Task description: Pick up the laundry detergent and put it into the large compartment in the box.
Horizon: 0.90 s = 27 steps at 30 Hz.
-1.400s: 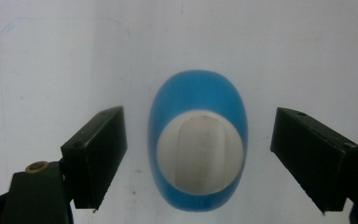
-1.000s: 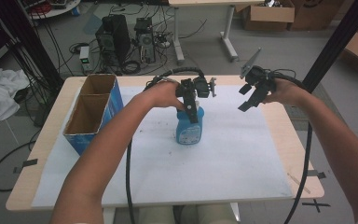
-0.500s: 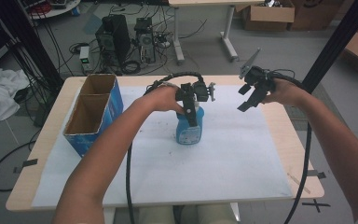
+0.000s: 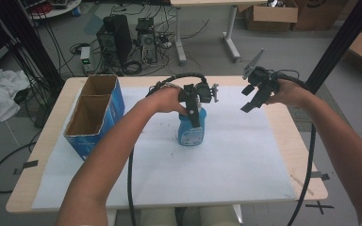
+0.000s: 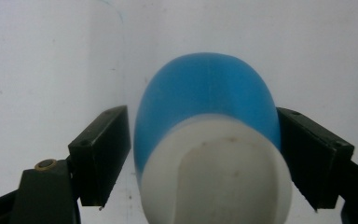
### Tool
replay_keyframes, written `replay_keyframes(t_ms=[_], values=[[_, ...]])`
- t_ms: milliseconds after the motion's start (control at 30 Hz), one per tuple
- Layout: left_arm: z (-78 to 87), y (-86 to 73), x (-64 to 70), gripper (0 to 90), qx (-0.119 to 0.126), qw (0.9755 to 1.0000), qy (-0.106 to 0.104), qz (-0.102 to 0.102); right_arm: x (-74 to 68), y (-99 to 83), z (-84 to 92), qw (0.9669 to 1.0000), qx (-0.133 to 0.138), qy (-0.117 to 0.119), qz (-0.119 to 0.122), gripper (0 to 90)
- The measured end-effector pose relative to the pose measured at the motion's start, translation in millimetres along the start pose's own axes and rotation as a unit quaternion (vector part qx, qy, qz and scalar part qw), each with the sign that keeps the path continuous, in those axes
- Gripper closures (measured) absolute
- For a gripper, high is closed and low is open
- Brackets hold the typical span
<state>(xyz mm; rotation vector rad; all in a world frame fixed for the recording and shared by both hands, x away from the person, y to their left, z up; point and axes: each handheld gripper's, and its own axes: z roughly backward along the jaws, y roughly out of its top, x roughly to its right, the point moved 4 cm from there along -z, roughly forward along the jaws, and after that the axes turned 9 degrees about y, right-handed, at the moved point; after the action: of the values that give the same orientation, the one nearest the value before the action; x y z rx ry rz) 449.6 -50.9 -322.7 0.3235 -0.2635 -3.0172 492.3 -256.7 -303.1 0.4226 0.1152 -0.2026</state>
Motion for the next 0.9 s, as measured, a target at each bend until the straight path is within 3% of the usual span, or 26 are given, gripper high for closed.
replay_keyframes(t_ms=[900], values=[[0.7,-0.9,-1.3,28.5,0.003,1.0,0.005,-0.002,0.5,-1.2,0.5,1.0,-0.001,0.0,-0.002,18.0]])
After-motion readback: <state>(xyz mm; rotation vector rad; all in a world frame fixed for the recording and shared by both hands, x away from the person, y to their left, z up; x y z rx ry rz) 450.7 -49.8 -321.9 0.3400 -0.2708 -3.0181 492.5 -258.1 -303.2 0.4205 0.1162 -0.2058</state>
